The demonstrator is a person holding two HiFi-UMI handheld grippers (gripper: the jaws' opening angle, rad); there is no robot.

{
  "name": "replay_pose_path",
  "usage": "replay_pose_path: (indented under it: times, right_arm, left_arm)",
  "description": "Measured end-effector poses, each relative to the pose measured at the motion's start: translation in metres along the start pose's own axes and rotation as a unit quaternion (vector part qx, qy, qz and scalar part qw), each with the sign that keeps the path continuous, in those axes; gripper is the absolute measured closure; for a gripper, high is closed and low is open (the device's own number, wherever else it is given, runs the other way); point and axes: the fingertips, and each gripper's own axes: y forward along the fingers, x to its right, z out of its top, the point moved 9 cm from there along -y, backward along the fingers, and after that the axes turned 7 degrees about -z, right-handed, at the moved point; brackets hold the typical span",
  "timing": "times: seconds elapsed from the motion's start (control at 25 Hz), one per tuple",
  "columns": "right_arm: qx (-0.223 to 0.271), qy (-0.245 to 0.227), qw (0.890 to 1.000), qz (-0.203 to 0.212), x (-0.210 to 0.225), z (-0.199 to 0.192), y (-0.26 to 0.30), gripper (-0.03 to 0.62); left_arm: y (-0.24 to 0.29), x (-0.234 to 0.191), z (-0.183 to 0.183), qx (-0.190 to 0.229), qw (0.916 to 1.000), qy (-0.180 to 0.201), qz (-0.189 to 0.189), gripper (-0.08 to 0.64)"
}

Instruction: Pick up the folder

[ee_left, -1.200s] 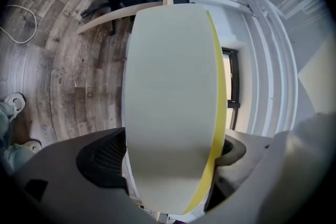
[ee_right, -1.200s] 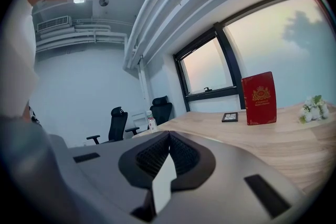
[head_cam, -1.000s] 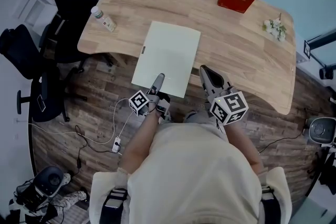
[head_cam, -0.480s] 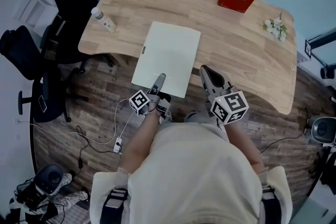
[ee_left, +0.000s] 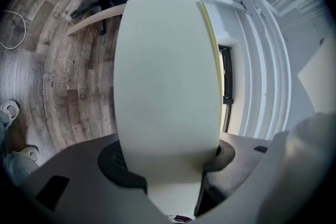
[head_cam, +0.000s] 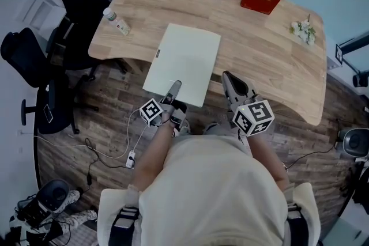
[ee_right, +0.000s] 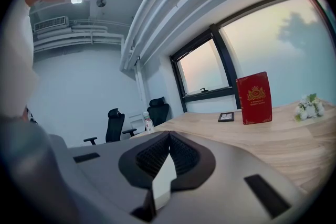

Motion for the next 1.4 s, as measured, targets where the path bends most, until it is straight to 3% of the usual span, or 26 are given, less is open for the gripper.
replay_pose_path:
  times: [0.16, 0.32, 1.08, 1.4]
  right_arm:
    - [0.002, 0.001, 1.0, 0.0, -0.004, -0.001, -0.001, 0.574]
    - [0.004, 0.004, 1.0, 0.001, -0.011, -0.004, -0.001, 0.574]
    - [0.023, 0.02, 0.999, -0.014, -0.032, -0.012, -0.007, 0.574]
    - [0.032, 0.019, 0.999, -0.014, -0.044, -0.014, -0.007, 0.574]
  left_arm:
    - [-0.01, 0.006, 0.003, -0.005, 0.9999, 0.0, 0.013, 0.279]
    - [-0.01, 0.029, 0.005, -0.007, 0.9993, 0.008, -0.036, 0.279]
    - [-0.051, 0.094, 0.035, 0.057, 0.9948, -0.004, -0.084, 0.279]
    - [-0.068, 0.117, 0.05, 0.059, 0.9933, 0.001, -0.099, 0.279]
